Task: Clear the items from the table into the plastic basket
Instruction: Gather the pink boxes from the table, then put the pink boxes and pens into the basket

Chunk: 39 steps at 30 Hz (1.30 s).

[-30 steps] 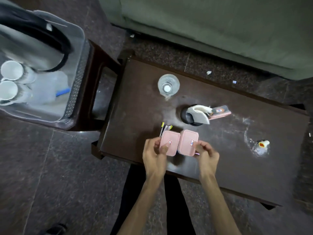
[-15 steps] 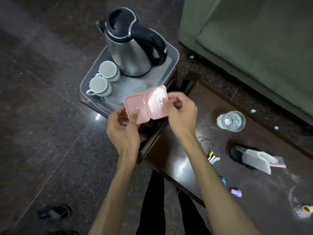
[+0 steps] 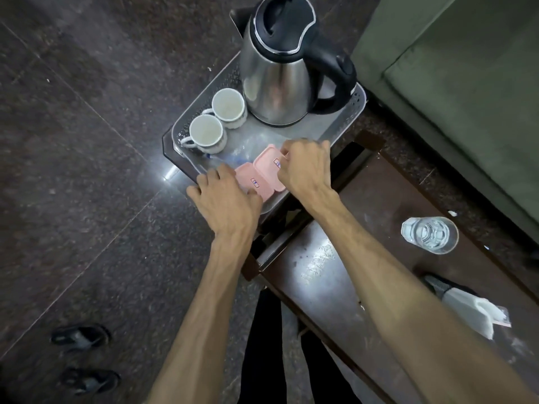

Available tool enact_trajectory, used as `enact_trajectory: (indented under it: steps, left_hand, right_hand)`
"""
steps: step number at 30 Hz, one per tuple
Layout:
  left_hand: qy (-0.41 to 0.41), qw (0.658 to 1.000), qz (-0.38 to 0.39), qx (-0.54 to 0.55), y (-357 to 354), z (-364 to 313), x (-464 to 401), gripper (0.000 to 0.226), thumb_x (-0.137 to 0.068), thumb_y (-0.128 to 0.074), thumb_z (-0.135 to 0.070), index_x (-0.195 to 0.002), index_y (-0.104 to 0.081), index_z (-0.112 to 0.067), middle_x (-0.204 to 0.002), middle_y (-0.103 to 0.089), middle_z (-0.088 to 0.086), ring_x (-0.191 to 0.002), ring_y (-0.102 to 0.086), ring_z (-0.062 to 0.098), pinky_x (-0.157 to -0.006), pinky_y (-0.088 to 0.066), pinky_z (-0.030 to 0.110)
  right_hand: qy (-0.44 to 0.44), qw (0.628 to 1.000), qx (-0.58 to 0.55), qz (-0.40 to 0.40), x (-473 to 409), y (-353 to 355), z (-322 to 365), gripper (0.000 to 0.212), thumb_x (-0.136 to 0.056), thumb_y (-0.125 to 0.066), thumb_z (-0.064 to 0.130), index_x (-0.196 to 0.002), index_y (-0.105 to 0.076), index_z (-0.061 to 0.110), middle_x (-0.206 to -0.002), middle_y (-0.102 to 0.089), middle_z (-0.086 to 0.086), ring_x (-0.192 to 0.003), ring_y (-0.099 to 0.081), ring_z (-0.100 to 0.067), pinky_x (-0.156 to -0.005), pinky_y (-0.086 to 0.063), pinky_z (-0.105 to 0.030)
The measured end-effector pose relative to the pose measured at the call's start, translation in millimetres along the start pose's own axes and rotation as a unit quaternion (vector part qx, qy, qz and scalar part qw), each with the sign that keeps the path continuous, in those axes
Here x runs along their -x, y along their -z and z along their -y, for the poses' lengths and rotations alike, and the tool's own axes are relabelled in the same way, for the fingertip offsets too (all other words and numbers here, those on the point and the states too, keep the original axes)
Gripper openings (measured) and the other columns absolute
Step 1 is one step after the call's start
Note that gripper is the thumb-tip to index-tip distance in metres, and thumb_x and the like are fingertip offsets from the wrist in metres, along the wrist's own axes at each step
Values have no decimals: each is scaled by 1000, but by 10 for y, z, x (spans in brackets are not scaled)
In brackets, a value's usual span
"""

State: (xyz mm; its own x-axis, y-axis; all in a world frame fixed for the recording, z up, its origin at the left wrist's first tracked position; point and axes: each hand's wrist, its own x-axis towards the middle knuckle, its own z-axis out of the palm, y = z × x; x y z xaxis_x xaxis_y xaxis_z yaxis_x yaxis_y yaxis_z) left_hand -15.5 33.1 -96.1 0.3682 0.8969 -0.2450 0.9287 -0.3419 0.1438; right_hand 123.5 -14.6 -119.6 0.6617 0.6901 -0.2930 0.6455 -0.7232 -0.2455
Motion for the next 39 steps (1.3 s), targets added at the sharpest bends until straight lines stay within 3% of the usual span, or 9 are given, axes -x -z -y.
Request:
enact_trajectory:
  steps: [3, 7, 11, 17, 20, 23, 27, 35, 39]
  left_hand:
    - [-53, 996, 45, -47, 38, 30, -118, 72, -71, -76, -26, -139, -53, -18, -130, -59, 12, -120, -49, 36, -100, -34, 47]
    - [-103, 984, 101, -105, 12, 90, -205, 58, -76, -70, -23, -133, -60, -18, -124, -68, 12, -121, -50, 36, -104, -32, 48]
    - [-106, 984, 85, -113, -46, 143, -229, 49, -74, -70, -22, -122, -65, -15, -114, -72, 13, -116, -53, 37, -101, -32, 49]
    - [-98, 994, 38, -33, -78, 183, -87, 62, -79, -71, -27, -138, -59, -15, -130, -63, 19, -122, -53, 39, -103, -32, 50]
    - [-109, 992, -39, 51, -100, 135, 155, 48, -78, -63, -32, -123, -67, -14, -118, -67, 15, -113, -57, 37, -98, -34, 51]
    - [-144, 980, -69, 120, -187, -63, 536, 22, -78, -62, -25, -98, -69, -17, -99, -69, 6, -99, -61, 33, -90, -36, 46]
    - [-205, 964, 8, 167, -402, -450, 1107, 10, -73, -64, -18, -83, -66, -18, -80, -64, 0, -84, -63, 31, -83, -40, 46]
    - [-323, 921, 186, 112, -1062, -1211, 2349, 18, -70, -72, -5, -80, -63, -17, -80, -66, 1, -81, -66, 29, -80, -44, 42]
    - [-360, 897, 247, 68, -1400, -1529, 2891, 14, -75, -67, -8, -85, -63, -17, -88, -70, 3, -89, -67, 29, -87, -43, 39]
  right_hand:
    - [3, 999, -22, -23, 35, 4, -24, 23, -84, -60, 16, -103, -73, 20, -104, -73, -2, -103, -63, -28, -93, -33, -38]
    - [-6, 999, -9, -47, 32, 6, -38, 27, -80, -61, 13, -104, -73, 18, -106, -73, -4, -104, -63, -28, -93, -33, -39]
    - [11, 1000, 15, -18, 52, -65, 22, 32, -83, -56, 14, -111, -71, 18, -113, -71, -4, -110, -62, -27, -99, -33, -40]
    - [25, 994, -60, -85, 262, -86, -119, 33, -95, -57, 28, -125, -67, 18, -123, -68, 0, -117, -58, -24, -103, -33, -37]
    - [9, 973, -164, -160, 578, -115, -305, 22, -91, -65, 19, -109, -75, 13, -111, -70, -4, -105, -61, -27, -95, -42, -42]
    - [-52, 947, -239, -210, 975, -196, -621, 14, -88, -69, 13, -99, -77, 12, -105, -70, -3, -96, -61, -25, -87, -47, -38]
    - [-166, 917, -299, -207, 1572, -329, -1105, 14, -81, -71, 9, -90, -75, 19, -94, -70, 4, -88, -61, -19, -80, -52, -33]
    - [-364, 846, -353, -163, 2929, -597, -2148, 15, -78, -72, 6, -78, -73, 21, -80, -73, 8, -75, -68, -16, -76, -56, -36]
    - [-451, 803, -348, -178, 3500, -676, -2667, 14, -79, -73, 5, -84, -77, 18, -82, -76, 5, -74, -71, -15, -73, -50, -20]
